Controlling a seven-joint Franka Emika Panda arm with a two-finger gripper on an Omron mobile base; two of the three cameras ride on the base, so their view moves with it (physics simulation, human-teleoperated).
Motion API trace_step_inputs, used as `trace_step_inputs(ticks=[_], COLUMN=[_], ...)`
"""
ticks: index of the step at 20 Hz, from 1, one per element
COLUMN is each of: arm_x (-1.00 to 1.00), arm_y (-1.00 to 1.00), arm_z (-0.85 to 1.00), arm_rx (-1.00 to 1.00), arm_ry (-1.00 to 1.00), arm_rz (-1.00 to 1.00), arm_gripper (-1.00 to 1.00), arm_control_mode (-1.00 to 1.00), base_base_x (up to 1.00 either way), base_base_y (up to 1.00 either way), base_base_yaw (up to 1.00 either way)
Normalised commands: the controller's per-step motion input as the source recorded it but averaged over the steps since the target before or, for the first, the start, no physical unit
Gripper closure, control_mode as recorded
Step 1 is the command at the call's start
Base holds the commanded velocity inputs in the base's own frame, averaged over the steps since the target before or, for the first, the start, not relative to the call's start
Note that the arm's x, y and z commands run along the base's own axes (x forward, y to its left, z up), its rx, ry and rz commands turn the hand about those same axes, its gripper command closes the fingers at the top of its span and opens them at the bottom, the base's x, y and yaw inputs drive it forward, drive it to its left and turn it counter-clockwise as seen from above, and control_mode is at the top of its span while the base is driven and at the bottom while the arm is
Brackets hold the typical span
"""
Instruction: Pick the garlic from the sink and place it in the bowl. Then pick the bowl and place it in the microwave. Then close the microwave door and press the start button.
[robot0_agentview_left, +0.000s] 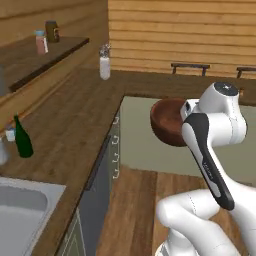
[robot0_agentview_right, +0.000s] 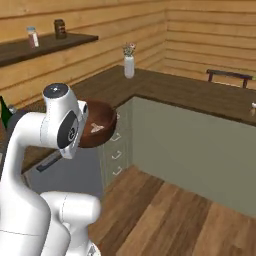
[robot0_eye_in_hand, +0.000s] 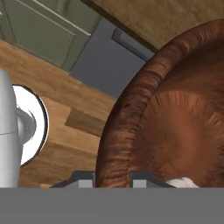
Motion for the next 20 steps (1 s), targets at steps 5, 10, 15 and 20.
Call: trace_step_inputs(ticks=[5, 10, 15, 20], arm_x=[0.0, 0.0, 0.0, 0.0], arm_y=[0.0, 0.0, 0.0, 0.0], arm_z=[0.0, 0.0, 0.0, 0.0], arm_rx=[0.0, 0.0, 0.0, 0.0], arm_ry=[0.0, 0.0, 0.0, 0.0], arm_rz=[0.0, 0.0, 0.0, 0.0], arm_gripper=[1.0, 1.0, 1.0, 1.0], arm_control_mode=[1.0, 1.0, 1.0, 1.0], base_base_x=[0.0, 0.0, 0.0, 0.01], base_base_y=[-0.18, -0.17, -0.16, -0.34], base_base_yaw=[-0.93, -0.93, -0.92, -0.8])
